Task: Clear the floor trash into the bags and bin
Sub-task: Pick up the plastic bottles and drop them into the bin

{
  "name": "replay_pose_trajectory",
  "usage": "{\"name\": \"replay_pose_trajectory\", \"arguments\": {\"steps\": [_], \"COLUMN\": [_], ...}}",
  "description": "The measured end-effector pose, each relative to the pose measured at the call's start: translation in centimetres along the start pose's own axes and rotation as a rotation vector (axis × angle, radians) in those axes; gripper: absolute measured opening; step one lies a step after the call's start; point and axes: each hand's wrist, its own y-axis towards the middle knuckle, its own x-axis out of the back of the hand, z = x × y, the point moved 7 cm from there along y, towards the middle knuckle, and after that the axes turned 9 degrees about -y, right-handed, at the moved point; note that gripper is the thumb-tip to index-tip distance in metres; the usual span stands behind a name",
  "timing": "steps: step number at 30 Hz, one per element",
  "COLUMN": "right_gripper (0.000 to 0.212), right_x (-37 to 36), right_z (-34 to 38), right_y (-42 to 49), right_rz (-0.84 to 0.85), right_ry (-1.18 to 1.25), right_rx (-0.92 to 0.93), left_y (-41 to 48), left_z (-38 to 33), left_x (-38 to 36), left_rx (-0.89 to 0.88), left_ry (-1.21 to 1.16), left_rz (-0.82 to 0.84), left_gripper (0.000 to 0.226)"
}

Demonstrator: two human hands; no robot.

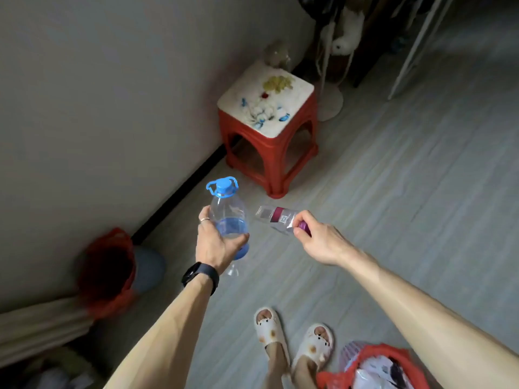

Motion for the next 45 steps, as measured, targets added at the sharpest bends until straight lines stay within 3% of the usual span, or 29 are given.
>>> {"name": "replay_pose_trajectory", "arguments": {"steps": [4, 10, 21, 25, 34, 45], "right_gripper": [0.014, 0.053, 0.055, 0.053, 0.041, 0.045], "right_x": [-0.9, -5.6, -15.8, -18.4, -22.8, -28.4], "right_z": [8.2, 20.7, 38.1, 41.6, 47.8, 52.4], "right_y": [0.4, 3.1, 7.3, 8.9, 14.2, 20.2], "right_rz": [0.049, 0.18, 0.303, 0.34, 0.381, 0.261], "right_ry": [-0.041, -0.276, -0.604, -0.689, -0.897, -0.769], "right_rx": [0.122, 0.26, 0.344, 0.373, 0.485, 0.563], "left_y": [-2.2, -4.1, -5.3, -6.5, -6.8, -1.5], "left_z": [3.6, 10.8, 21.8, 25.4, 29.2, 34.1], "left_x": [9.7, 22.5, 37.3, 40.8, 46.0, 47.7], "left_rx": [0.114, 0.254, 0.459, 0.568, 0.604, 0.661], "left_ry": [-0.094, -0.202, -0.288, -0.273, -0.347, -0.351], "left_rz": [-0.213, -0.427, -0.684, -0.742, -0.93, -1.03], "left_gripper": [0.096, 0.1, 0.1, 0.108, 0.116, 0.112]}}
